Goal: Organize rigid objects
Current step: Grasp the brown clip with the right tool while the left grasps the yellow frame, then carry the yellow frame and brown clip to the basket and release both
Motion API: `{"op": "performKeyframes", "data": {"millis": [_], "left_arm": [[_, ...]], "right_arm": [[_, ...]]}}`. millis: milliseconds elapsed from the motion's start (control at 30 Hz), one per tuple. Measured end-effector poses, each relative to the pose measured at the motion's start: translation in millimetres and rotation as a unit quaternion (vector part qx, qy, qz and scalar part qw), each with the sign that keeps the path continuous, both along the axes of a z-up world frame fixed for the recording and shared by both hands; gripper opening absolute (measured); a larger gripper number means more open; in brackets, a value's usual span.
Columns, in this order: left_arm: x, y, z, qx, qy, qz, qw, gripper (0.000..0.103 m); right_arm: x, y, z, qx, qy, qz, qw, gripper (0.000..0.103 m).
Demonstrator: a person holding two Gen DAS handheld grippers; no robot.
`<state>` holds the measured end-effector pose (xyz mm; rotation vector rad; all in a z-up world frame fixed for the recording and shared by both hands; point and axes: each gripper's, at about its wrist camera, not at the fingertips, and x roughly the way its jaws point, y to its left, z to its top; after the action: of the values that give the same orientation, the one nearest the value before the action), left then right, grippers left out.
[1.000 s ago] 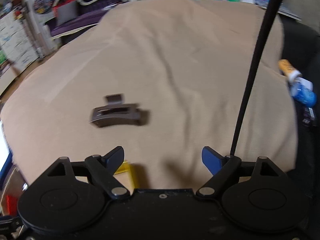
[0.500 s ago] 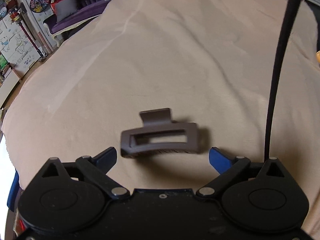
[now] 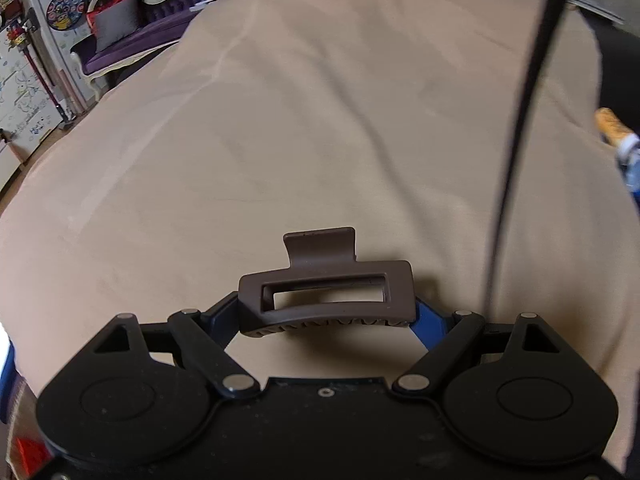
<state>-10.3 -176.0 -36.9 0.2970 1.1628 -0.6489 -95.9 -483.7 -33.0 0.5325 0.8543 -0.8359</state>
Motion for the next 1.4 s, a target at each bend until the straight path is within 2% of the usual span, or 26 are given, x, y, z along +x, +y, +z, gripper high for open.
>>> {"op": "performKeyframes", "data": {"millis": [167, 367, 533, 700, 900, 967, 1000, 1100, 1400], "left_arm": [[-17, -45, 14, -0.02, 0.019, -0.033, 0.9991, 0.089], [-42, -104, 33, -0.028, 0.012, -0.061, 0.9977, 0.09], [-57, -148, 32, -0.032, 0.023, -0.074, 0.9965, 0.09], [-62, -174, 24, -0.031, 0.029, -0.072, 0.9965, 0.09], [-54, -184, 8, -0.008, 0.031, -0.064, 0.9974, 0.089], [-50, -185, 0, -0.001, 0.039, -0.061, 0.9974, 0.083], [-48, -184, -4, -0.002, 0.046, -0.059, 0.9972, 0.077], [-49, -179, -1, 0.001, 0.022, -0.066, 0.9976, 0.06], [-46, -158, 7, -0.005, 0.025, -0.064, 0.9976, 0.06]], "right_arm": [[-53, -5, 2, -0.009, -0.004, -0.024, 1.0, 0.087], [-108, -3, 5, -0.019, -0.015, -0.05, 0.998, 0.087], [-124, -14, 1, -0.005, -0.037, -0.065, 0.997, 0.087], [-130, -29, -4, 0.004, -0.046, -0.077, 0.996, 0.087], [-129, -37, -8, 0.009, -0.051, -0.087, 0.995, 0.087], [-128, -37, -8, 0.009, -0.051, -0.086, 0.995, 0.087], [-128, -34, -8, 0.007, -0.05, -0.086, 0.995, 0.087], [-126, -31, -6, 0.002, -0.048, -0.081, 0.996, 0.087], [-118, -21, 3, -0.001, -0.052, -0.061, 0.997, 0.087]]}}
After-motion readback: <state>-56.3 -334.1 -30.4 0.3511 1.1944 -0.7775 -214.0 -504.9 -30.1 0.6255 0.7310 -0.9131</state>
